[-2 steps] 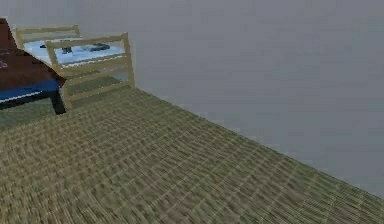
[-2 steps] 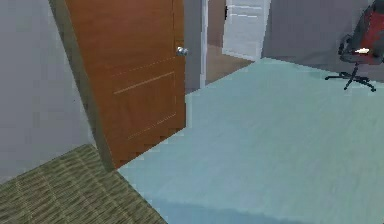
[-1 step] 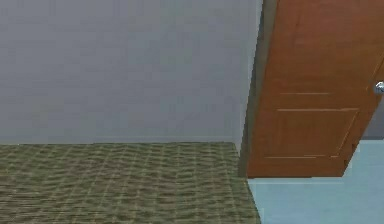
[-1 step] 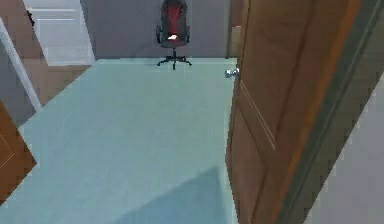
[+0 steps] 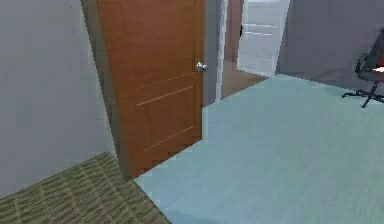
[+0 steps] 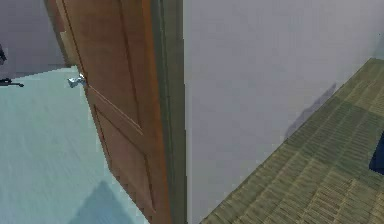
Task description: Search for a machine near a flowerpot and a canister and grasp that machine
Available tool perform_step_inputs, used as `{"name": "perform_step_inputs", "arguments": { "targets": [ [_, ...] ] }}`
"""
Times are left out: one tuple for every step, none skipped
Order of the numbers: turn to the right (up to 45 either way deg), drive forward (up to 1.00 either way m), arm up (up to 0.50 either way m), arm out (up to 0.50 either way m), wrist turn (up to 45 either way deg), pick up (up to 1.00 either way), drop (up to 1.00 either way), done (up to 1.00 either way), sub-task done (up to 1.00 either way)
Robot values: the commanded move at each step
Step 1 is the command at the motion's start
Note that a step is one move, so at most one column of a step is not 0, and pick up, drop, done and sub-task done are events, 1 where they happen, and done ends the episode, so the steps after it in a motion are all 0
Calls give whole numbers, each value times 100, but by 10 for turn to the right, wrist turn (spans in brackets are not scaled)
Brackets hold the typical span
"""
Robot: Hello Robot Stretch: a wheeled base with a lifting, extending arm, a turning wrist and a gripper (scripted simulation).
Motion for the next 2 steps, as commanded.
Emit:
{"name": "perform_step_inputs", "arguments": {
  "targets": [
    [0,25,0,0,0,0,0,0,0],
    [450,0,0,0,0,0,0,0,0]
  ]
}}
